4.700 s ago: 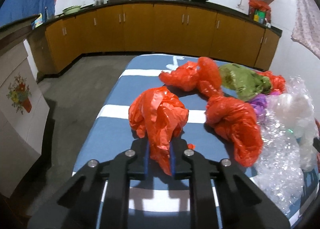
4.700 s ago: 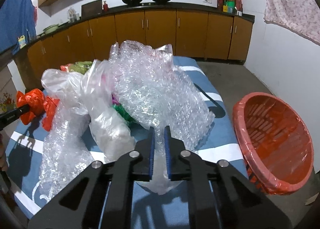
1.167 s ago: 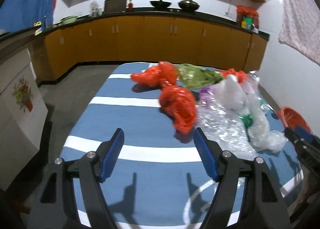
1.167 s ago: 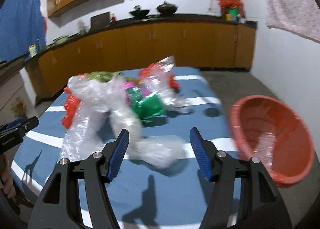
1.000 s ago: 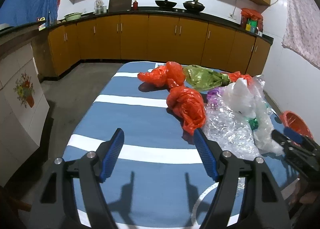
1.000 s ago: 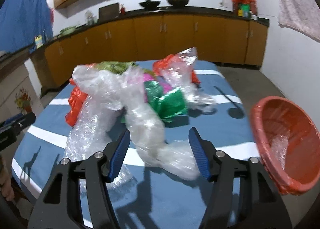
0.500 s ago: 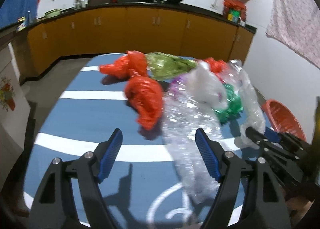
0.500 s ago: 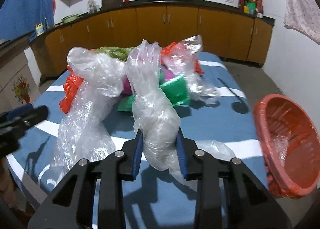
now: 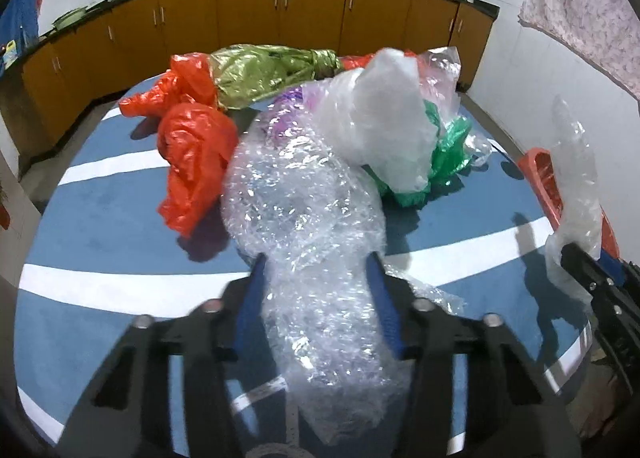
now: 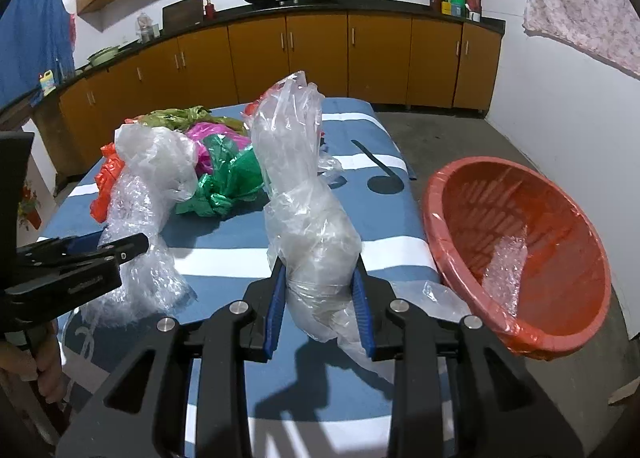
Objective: Collect trash
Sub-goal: 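Carry both held items over the red basket and open both grippers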
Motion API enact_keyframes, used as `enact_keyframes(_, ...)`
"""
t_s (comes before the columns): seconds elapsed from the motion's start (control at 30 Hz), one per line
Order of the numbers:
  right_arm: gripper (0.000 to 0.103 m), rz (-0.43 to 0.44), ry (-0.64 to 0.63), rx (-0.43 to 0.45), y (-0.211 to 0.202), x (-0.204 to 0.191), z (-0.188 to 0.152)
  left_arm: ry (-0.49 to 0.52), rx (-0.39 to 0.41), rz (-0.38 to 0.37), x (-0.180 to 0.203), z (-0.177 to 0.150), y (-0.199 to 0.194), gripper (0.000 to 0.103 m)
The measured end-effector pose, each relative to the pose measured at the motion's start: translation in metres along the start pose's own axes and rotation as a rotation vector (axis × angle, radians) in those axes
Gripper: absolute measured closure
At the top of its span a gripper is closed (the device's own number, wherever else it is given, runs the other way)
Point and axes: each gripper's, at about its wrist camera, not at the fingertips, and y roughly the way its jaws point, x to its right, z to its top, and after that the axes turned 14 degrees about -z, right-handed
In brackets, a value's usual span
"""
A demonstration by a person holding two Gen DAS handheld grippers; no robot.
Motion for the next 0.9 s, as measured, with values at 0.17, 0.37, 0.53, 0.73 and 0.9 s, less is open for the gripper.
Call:
enact_keyframes(0.17, 0.071, 0.003, -0.002, 0.011, -0.007, -0.001, -0.001, 0.008, 0.029, -0.030, -0.001, -0.002, -0.008, 0.088)
enact_keyframes(0.37, 0.071, 0.008, -0.006, 0.040, -0.019, -0.002, 0.002, 0.035, 0.107, -0.040, 0.002, -0.001, -0.041, 0.089)
enact_keyframes(0.53, 0.071, 0.014, -0.001, 0.067, -0.030, 0.001, 0.005, 0.032, 0.170, -0.045, -0.002, 0.004, -0.072, 0.089)
enact_keyframes(0.73, 0.071, 0.006, 0.010, 0.101, -0.042, 0.008, 0.008, 0.060, 0.227, -0.041, 0.001, 0.011, -0.099, 0.089)
enact_keyframes(0.9, 0.071, -0.025, 0.015, 0.135, -0.054, 0.016, 0.010, 0.103, 0.252, -0.070, 0.016, 0.016, -0.111, 0.089)
